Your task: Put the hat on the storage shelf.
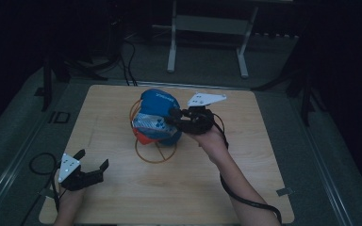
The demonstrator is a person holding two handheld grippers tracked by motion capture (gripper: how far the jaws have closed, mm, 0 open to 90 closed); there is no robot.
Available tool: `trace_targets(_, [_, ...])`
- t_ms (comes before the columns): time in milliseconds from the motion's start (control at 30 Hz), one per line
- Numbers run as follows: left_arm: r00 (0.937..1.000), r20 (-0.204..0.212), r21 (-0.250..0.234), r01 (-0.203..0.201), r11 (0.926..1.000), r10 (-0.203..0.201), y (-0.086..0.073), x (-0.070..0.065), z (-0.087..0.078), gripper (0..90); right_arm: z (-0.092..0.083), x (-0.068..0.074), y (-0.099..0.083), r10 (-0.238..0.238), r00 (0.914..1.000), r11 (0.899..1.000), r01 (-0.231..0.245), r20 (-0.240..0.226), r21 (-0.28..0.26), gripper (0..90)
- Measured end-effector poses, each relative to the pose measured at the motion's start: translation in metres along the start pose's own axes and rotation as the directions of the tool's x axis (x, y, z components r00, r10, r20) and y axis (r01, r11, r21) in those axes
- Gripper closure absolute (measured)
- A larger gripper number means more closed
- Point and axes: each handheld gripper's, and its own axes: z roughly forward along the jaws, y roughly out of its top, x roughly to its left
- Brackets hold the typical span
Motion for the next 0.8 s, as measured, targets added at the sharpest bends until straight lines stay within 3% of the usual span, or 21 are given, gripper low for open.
trace_targets(300, [1.0000, 0.000, 0.003, -0.001, 1.0000, 0.001, 0.000, 0.000, 0.000, 2.4, -0.009, -0.004, -0.011, 0.010, 0.9999, 1.000, -0.010, 0.003, -0.009, 48.0])
trace_targets(400, [1.0000, 0.001, 0.002, -0.003, 1.0000, 0.003, -0.001, 0.000, 0.000, 2.4, -0.015, -0.003, -0.019, -0.007, 1.0000, 1.000, 0.007, 0.006, -0.004, 37.9])
trace_targets(533, [1.0000, 0.003, 0.003, 0.004, 1.0000, -0.004, -0.001, 0.000, 0.000, 2.4, -0.022, -0.004, -0.031, 0.010, 0.9999, 1.000, -0.010, 0.003, -0.006, 26.3])
trace_targets(567, [1.0000, 0.003, 0.003, 0.005, 1.0000, -0.005, -0.001, 0.000, 0.000, 2.4, -0.025, -0.005, -0.037, 0.020, 0.9998, 1.000, -0.020, -0.010, -0.008, 18.1])
trace_targets(800, [1.0000, 0.008, 0.008, -0.003, 1.0000, 0.003, -0.002, -0.002, 0.002, 2.4, -0.029, -0.009, -0.065, 0.034, 0.9991, 0.999, -0.034, -0.024, 0.008, 13.4])
